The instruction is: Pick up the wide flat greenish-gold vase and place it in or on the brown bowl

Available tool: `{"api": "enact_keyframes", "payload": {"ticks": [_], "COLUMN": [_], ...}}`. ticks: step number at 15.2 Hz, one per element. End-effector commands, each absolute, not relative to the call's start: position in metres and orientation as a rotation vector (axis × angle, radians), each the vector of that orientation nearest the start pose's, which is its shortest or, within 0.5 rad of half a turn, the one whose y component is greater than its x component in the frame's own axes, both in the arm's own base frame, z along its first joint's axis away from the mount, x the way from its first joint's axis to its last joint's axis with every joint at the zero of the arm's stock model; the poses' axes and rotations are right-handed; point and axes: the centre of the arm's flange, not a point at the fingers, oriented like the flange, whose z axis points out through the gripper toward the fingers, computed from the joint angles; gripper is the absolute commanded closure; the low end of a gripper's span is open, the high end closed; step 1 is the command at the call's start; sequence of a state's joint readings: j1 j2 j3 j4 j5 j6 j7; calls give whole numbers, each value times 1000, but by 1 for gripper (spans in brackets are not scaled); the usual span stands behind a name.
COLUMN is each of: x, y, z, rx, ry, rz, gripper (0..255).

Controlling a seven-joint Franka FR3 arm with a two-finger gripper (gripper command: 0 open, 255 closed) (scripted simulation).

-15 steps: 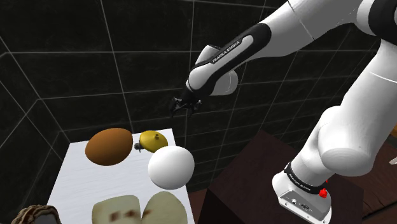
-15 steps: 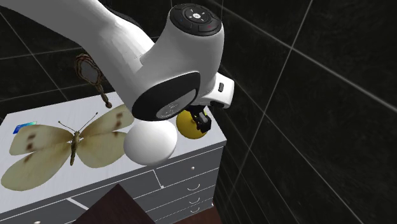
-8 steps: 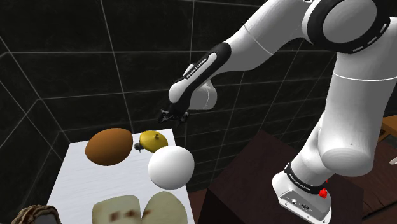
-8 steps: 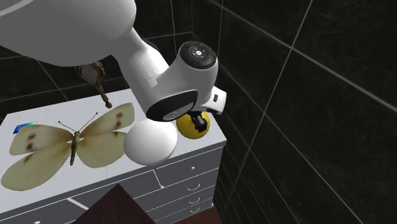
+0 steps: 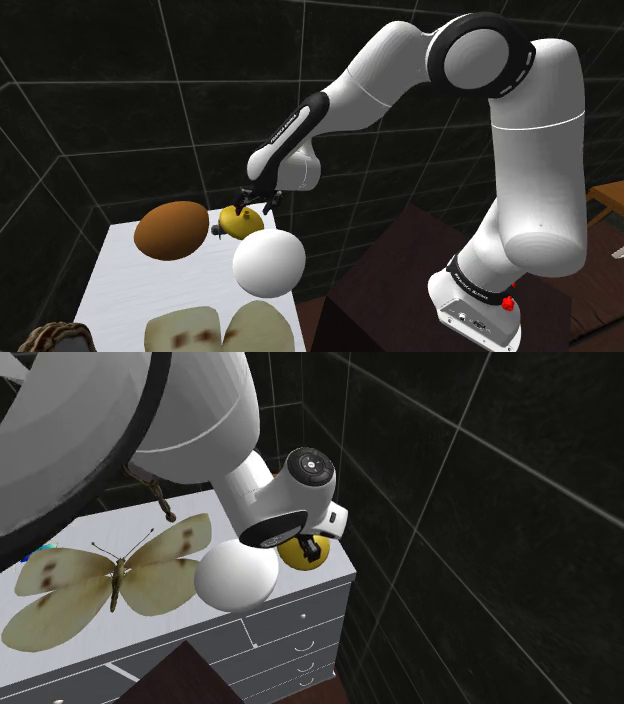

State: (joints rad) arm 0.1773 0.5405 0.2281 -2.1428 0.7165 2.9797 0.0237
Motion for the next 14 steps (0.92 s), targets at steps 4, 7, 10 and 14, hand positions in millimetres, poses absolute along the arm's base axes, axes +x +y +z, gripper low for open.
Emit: {"api": "enact_keyframes", "payload": {"ticks": [4, 7, 10, 14], "x": [555, 555, 555, 555], "y": [195, 195, 195, 195], "z": [150, 150, 150, 150], "rx": [-2715, -2715, -2715, -2715], "ry": [497, 497, 497, 497], "rz": [-253, -253, -253, -252], "gripper": [0, 0, 0, 255]}}
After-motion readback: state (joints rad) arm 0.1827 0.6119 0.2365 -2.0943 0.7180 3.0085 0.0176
